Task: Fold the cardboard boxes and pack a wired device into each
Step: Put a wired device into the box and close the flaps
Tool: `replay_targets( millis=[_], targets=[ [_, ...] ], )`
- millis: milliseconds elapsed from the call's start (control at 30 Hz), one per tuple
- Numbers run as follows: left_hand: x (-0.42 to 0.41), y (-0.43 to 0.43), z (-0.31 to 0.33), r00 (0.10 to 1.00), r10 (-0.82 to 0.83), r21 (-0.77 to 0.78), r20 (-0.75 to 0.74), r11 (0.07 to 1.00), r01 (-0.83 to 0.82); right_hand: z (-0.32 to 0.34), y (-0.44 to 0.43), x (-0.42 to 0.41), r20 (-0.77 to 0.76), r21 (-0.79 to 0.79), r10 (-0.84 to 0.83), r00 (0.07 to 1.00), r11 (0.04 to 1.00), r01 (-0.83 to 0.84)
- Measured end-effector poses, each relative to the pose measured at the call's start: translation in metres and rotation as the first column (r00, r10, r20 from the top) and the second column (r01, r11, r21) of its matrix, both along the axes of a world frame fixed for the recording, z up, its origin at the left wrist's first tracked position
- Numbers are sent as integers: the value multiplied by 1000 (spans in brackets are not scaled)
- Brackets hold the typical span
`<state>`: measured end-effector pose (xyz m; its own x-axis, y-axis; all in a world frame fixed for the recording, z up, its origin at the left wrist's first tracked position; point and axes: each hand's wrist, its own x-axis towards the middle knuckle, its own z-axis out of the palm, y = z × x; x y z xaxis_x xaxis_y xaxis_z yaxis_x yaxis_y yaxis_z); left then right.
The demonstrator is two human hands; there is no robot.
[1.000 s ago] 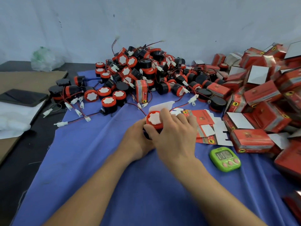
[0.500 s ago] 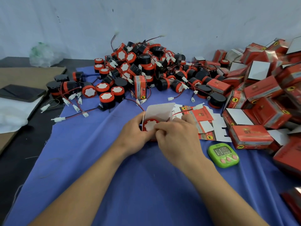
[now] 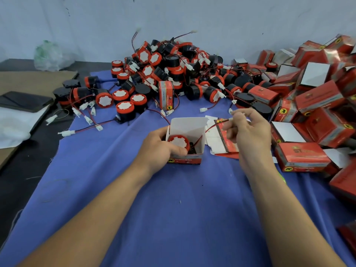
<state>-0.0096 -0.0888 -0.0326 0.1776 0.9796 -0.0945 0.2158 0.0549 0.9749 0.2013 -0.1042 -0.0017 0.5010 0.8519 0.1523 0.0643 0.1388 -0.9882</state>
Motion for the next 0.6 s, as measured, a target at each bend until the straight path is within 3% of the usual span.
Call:
replay_targets(
  millis=[100,167,300,367,500,533,600],
  targets=[
    [7,-2,0,998,60,-5,3,998,-60,6,-9,-8,254,128,-25,967,992,-8],
    [11,-3,0,994,105,-16,13,994,-105,11,-16,-23,452,222,-81,888,975,-24],
    [16,-6,1,989,145,-13,27,989,-144,12,-25,-50,644,345,-197,739,937,-51],
    [16,-7,1,990,141,-11,22,990,-141,9,-22,-46,618,291,-234,751,955,59],
    [17,-5,0,989,145,-15,35,989,-144,0,-11,-12,644,-34,-233,728,943,332],
    [18,-5,0,988,149,-16,41,989,-148,-2,-10,-5,623,-114,-196,757,935,336],
    [18,-5,-2,987,153,-22,48,988,-152,-5,-7,1,433,-213,-100,896,955,209]
  ],
)
